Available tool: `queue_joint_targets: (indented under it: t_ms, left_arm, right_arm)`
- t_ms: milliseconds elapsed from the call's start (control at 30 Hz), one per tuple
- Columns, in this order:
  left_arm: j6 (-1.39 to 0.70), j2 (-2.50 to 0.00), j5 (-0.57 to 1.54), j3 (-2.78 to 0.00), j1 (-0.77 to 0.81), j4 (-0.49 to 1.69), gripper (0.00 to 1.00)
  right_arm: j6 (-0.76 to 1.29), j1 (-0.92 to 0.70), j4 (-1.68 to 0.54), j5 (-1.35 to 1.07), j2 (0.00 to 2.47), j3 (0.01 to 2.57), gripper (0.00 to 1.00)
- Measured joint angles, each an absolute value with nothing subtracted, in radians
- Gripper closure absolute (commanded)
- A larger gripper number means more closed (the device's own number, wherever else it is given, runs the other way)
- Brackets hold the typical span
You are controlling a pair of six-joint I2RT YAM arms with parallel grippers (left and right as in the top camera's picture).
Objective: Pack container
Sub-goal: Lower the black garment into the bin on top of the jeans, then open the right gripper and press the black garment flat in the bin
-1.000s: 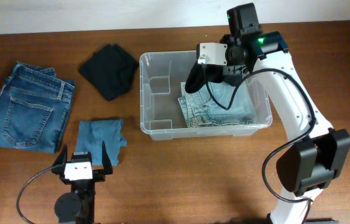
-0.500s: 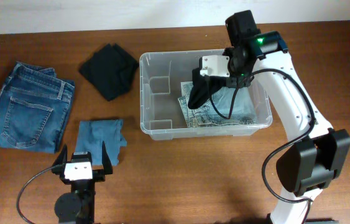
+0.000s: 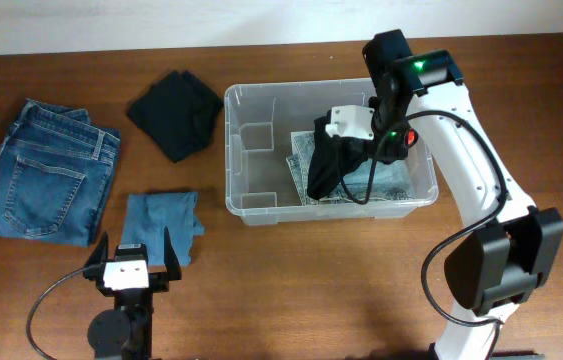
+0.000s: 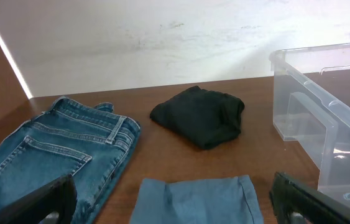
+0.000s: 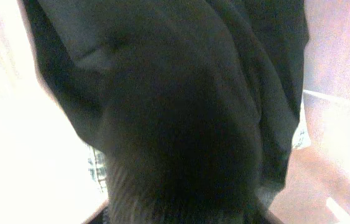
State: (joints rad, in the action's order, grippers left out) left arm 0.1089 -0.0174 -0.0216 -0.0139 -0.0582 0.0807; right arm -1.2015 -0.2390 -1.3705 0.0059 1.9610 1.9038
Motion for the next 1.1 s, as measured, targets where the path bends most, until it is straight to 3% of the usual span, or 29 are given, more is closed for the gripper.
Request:
queue_joint_targets:
  t_ms: [100,167,433,533,600,800,1100]
  left_arm:
    - [0.109,-0.017,-0.022,-0.014,-0.058,0.080,0.01]
    - [0.109,-0.017,-0.022,-0.014,-0.058,0.081,0.01]
    - [0.109,-0.017,-0.022,-0.014,-0.058,0.081,0.00]
    - [0.109,-0.017,-0.022,-0.014,-0.058,0.081,0.01]
    - [0.109,-0.017,-0.022,-0.014,-0.058,0.081,0.00]
    - [0.109,-0.017,-0.022,-0.014,-0.058,0.081,0.00]
    - [0.109,-0.017,-0.022,-0.014,-0.058,0.081,0.00]
  right_arm:
    - [-1.177,-0.239,-1.391,0.002,1.961,1.904,0.33]
    - [-1.180,-0.239,-1.403,0.002,1.961,1.904,0.28]
    - [-1.174,-0.239,-1.417,-0.011,1.961,1.904,0.25]
    - [-1.172,-0.239,-1.406,-0.051,1.961,1.904,0.37]
    - [-1.153,-0.239,-1.389,-0.098,1.961,1.904,0.59]
    - [-0.977,-0.239,-1.297,-0.229,1.961,1.904,0.96]
    - [-0.602,-0.239,-1.240,-0.287,1.961,1.904,0.96]
